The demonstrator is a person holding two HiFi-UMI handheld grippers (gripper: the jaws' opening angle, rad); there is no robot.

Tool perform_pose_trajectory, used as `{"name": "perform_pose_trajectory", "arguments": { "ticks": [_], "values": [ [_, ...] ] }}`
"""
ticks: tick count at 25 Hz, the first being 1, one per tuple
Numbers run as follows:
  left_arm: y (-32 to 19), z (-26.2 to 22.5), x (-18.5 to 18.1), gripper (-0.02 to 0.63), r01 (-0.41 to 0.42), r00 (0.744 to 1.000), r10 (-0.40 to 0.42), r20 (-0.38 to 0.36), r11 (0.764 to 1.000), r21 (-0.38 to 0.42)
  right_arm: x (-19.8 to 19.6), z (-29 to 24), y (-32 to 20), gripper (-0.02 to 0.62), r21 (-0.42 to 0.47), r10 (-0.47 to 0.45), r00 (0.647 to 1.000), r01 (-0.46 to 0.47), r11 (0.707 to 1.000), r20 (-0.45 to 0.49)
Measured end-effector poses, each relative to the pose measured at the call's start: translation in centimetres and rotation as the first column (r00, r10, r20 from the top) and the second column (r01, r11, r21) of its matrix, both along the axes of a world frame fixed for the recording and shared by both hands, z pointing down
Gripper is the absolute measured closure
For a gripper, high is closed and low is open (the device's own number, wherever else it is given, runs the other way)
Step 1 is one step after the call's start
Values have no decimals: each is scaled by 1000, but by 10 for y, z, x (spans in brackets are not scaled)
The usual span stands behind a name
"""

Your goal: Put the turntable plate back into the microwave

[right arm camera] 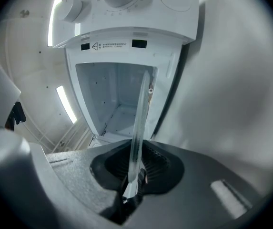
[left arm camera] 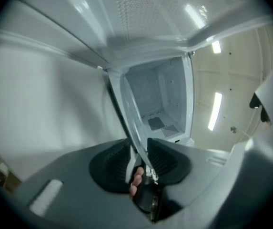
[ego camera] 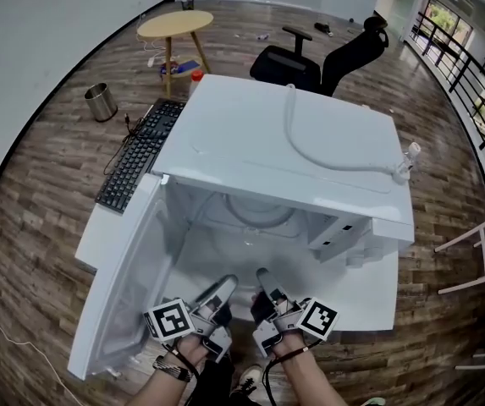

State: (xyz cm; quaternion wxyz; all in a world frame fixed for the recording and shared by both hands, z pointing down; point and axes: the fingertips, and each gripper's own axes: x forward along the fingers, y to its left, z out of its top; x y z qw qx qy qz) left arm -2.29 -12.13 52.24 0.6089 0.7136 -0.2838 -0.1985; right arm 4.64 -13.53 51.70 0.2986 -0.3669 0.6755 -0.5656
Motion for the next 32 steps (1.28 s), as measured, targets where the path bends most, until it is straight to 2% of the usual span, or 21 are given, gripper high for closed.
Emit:
{"name": "perform_pose_trajectory", "arguments": {
  "ticks": [3, 4, 6, 7, 13, 17, 23, 27, 30, 32],
  "values": [
    [0, 6, -5, 482, 0, 999, -1, 47, 1000, 15, 0, -1, 0, 552, 5, -1, 1000, 1, 1000, 3],
    [0, 5, -6, 482, 6, 999, -7, 39, 1000, 16, -1, -1, 0, 552, 4, -1, 1000, 1, 1000, 4],
    [0, -4, 0, 477, 21, 999, -21, -45, 1000, 12, 0, -1, 0, 552, -2, -1, 1000, 1, 1000, 3],
    [0, -6, 2, 476, 23, 998, -22, -63, 1000, 11, 0, -1, 1, 552, -3, 0, 1000, 0, 1000, 3],
    [1, -4, 0, 466, 24, 998, -23, -53, 1000, 19, 0, -2, 0, 551, -2, -2, 1000, 2, 1000, 7],
    [3, -9, 3, 462, 45, 994, -45, -104, 999, 0, 1, -2, 0, 551, -1, 0, 1000, 0, 1000, 8],
    [8, -7, 7, 463, 58, 993, -58, -107, 998, -8, 2, -2, -1, 551, 4, -3, 1000, 3, 1000, 2],
    [9, -10, 7, 529, 74, 993, -74, -93, 997, 3, 3, -2, -1, 551, -3, 1, 1000, -1, 1000, 1],
    [8, -13, 8, 532, 81, 990, -82, -114, 997, -8, 4, -3, -2, 549, -1, 6, 1000, -6, 1000, 9],
    [7, -10, 6, 538, 79, 992, -78, -96, 997, 4, 5, -3, -2, 548, -1, 4, 1000, -4, 1000, 4]
  ]
}}
